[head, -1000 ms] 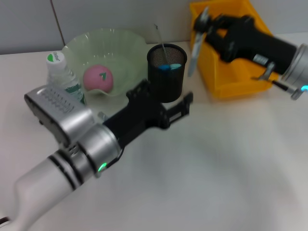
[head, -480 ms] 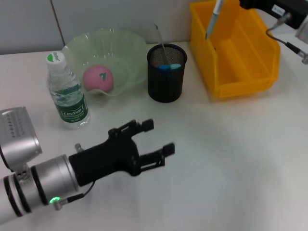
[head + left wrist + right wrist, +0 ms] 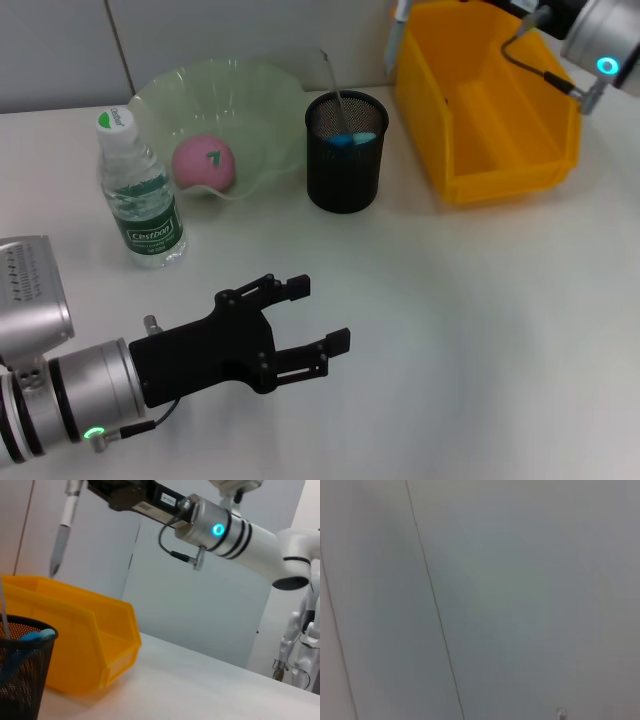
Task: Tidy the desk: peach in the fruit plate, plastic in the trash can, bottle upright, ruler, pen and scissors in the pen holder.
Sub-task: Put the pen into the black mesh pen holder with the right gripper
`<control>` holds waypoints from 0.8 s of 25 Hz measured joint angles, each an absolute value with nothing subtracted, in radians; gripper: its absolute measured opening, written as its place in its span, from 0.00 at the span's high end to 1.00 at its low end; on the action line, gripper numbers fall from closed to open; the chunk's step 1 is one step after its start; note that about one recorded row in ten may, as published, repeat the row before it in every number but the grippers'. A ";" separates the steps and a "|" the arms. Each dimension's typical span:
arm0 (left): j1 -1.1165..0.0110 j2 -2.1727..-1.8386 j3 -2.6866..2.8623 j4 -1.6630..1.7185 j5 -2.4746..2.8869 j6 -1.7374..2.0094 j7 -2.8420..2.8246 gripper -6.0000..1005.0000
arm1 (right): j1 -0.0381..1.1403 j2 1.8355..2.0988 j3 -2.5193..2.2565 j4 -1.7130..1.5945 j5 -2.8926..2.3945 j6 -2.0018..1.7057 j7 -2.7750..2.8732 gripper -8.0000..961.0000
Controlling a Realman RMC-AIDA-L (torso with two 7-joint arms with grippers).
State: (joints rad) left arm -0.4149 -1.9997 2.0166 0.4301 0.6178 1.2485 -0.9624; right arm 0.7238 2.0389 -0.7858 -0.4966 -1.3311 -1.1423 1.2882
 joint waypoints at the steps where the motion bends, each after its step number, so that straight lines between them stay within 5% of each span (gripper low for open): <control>1: -0.415 -2.000 2.015 0.429 0.622 1.249 -0.961 0.15 | 0.724 2.039 -0.786 -0.497 -1.331 -1.142 1.288 0.86; 20: -0.440 -2.004 1.999 0.382 0.642 1.250 -0.960 0.15 | 0.753 2.079 -0.899 -0.417 -1.331 -0.935 1.224 0.86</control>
